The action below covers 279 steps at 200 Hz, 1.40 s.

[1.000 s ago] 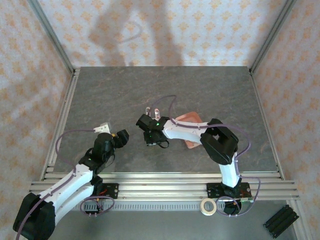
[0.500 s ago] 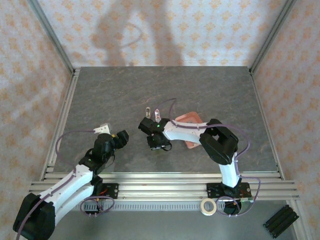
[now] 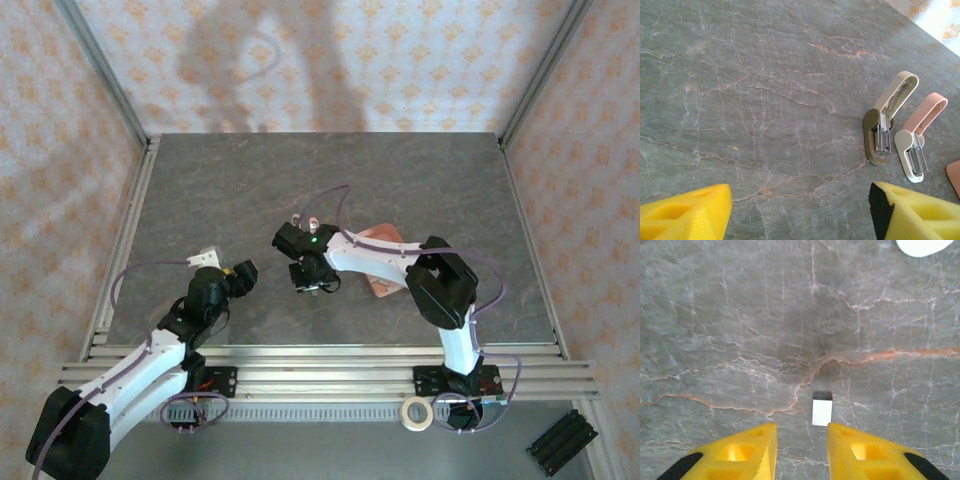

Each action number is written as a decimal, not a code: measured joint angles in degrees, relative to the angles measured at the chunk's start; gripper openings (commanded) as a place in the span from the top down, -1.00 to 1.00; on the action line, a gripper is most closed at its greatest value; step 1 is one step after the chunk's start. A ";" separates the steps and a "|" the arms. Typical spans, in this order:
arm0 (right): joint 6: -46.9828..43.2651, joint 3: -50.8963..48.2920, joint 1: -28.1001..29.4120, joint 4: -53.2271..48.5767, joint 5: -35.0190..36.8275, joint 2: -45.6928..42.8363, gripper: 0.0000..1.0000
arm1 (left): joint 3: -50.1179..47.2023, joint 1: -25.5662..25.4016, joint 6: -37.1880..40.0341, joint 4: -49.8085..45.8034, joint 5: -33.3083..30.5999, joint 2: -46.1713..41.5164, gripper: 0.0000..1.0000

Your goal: Load the staples into the stapler

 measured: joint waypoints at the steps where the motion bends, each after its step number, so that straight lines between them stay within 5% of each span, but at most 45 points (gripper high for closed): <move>1: 0.00 0.02 -0.02 0.00 0.00 0.00 0.37 | 0.00 0.00 0.00 0.00 0.00 0.00 -0.47; 279: 0.68 3.21 -1.57 -3.15 -1.01 7.50 0.56 | -2.84 0.00 0.44 0.81 -1.33 -5.92 -0.47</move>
